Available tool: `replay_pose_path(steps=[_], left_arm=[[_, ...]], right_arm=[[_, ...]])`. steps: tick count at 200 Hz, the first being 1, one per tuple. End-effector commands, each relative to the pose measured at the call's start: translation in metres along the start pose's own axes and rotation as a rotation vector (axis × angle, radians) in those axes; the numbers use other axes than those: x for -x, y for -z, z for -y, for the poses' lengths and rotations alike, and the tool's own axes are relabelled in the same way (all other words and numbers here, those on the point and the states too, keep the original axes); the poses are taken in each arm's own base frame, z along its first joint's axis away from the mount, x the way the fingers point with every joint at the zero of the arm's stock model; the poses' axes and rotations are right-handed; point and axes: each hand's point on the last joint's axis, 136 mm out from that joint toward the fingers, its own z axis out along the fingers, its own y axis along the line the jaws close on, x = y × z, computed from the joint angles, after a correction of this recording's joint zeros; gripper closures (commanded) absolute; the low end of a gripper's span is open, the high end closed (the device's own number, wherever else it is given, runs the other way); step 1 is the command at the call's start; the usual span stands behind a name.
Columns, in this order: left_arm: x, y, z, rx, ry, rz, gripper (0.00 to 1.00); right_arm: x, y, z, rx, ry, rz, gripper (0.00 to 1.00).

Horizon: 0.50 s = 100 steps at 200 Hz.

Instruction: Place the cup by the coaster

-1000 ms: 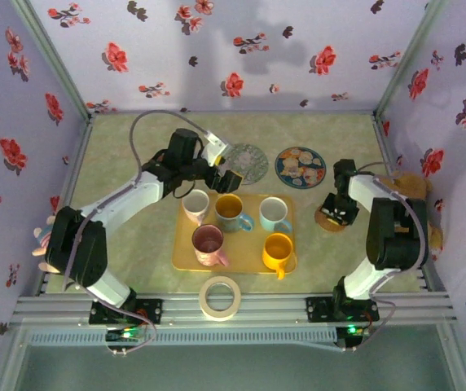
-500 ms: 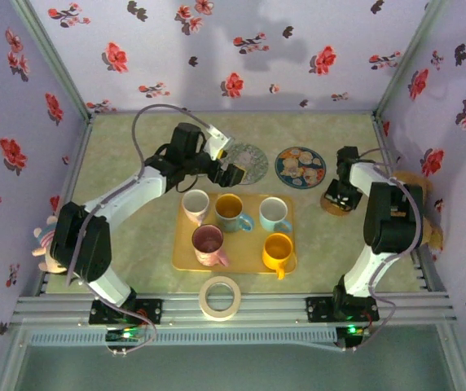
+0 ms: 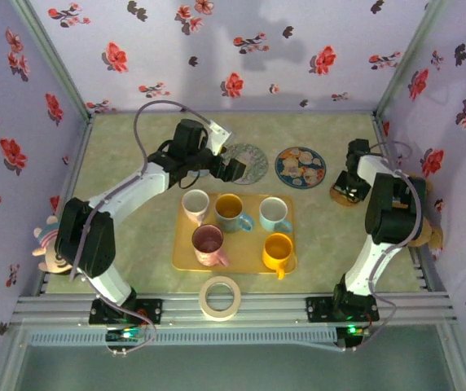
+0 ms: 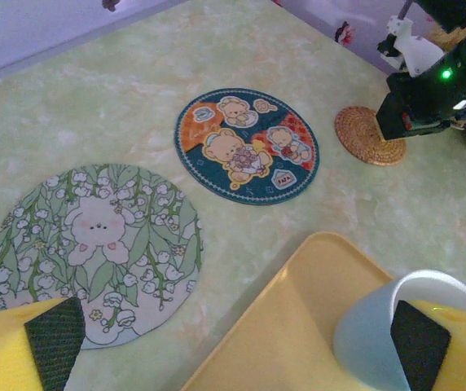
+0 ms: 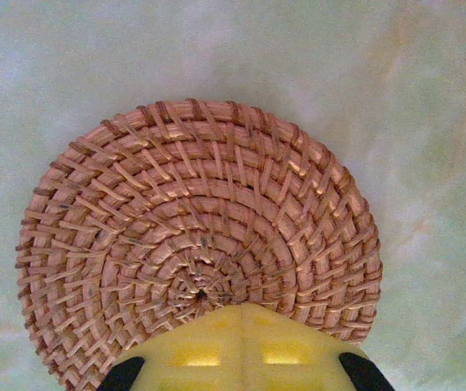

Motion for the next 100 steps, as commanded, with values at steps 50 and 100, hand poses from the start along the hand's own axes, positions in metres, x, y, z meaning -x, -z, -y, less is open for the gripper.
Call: replay_pose_path(steps=[50,100], left_arm=[[0.013,-0.011,-0.006,0.023,0.038,0.031,0.00],[0.010,-0.013,-0.009,0.032,0.035,0.021,0.01]], right_arm=[[0.047,-0.010,-0.014,0.024,0.005,0.041,1.00],[0.064,-0.021,-0.024,0.036,0.019,0.031,1.00]])
